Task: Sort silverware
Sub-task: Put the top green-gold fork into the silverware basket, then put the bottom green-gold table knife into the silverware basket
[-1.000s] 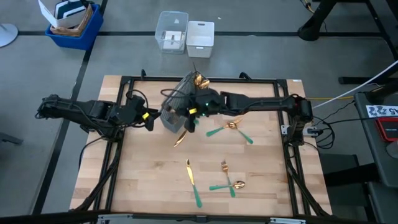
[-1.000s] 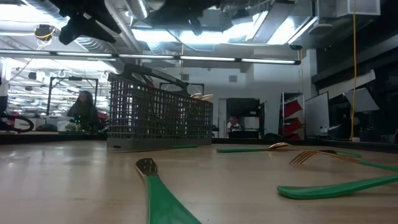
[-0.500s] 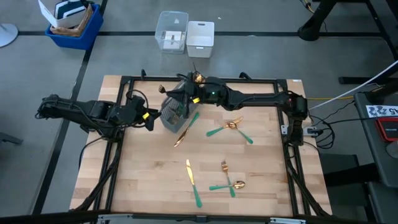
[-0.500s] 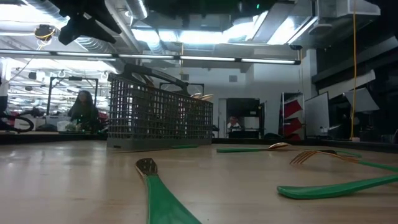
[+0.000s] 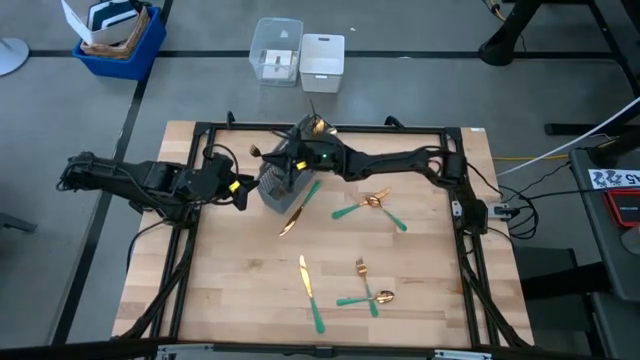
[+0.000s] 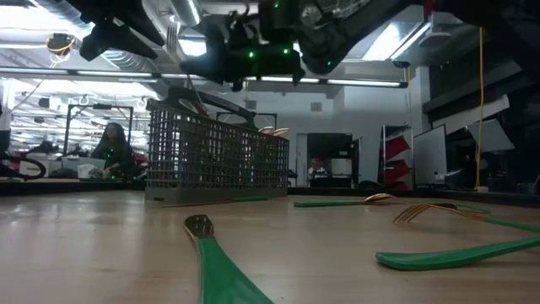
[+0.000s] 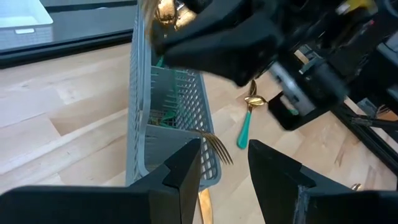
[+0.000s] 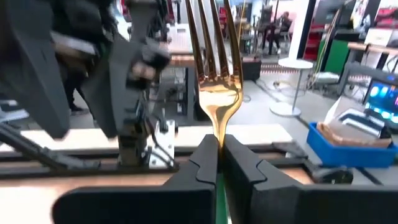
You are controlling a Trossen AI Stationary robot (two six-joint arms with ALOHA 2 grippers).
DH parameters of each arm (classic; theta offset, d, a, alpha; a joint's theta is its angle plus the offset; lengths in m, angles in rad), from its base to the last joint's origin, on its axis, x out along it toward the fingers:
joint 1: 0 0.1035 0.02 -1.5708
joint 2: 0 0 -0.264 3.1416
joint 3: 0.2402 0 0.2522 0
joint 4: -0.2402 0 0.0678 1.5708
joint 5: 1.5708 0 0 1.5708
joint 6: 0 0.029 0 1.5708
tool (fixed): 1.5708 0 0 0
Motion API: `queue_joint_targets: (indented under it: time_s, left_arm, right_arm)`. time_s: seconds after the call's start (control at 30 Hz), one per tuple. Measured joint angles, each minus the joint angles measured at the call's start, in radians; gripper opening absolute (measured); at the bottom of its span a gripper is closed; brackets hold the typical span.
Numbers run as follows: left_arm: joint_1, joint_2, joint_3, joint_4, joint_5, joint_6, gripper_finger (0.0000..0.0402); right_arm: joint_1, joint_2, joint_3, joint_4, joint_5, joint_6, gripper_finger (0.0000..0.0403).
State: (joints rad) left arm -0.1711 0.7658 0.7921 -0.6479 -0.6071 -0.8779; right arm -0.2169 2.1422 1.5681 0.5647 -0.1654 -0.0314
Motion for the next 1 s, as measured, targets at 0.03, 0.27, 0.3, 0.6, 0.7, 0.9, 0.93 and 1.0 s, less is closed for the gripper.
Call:
queue_joint_targets:
  time_s: [0.03,0.27,0.3,0.6,0.7,0.9,0.93,1.0]
  left_arm:
    - [0.000,0.000,0.000,0.000,0.000,0.003,0.0125]
    - [0.000,0.000,0.000,0.000,0.000,0.014,0.0125]
    - [0.000,0.000,0.000,0.000,0.000,0.021,0.0125]
    - [0.000,0.000,0.000,0.000,0.000,0.043,0.0125]
    - [0.000,0.000,0.000,0.000,0.000,0.043,0.0125]
    - [0.000,0.000,0.000,0.000,0.000,0.042,0.0125]
    - [0.000,0.000,0.000,0.000,0.000,0.042,0.0125]
    - [0.000,0.000,0.000,0.001,0.000,0.041,0.0125]
  right_arm:
    - [0.000,0.006,0.000,-0.006,0.000,0.000,0.0012]
    - [0.000,0.016,0.001,-0.068,0.002,0.000,0.0012]
    - [0.000,0.016,0.001,-0.073,0.004,0.000,0.0012]
    - [0.000,0.015,0.002,-0.088,0.005,-0.003,0.0033]
    - [0.000,0.015,0.002,-0.094,0.005,-0.003,0.0061]
    - [0.001,0.017,-0.001,-0.113,0.004,0.000,0.0102]
    - [0.001,0.012,-0.001,-0.127,0.004,0.000,0.0104]
    - [0.001,-0.002,-0.002,-0.175,0.001,0.000,0.0107]
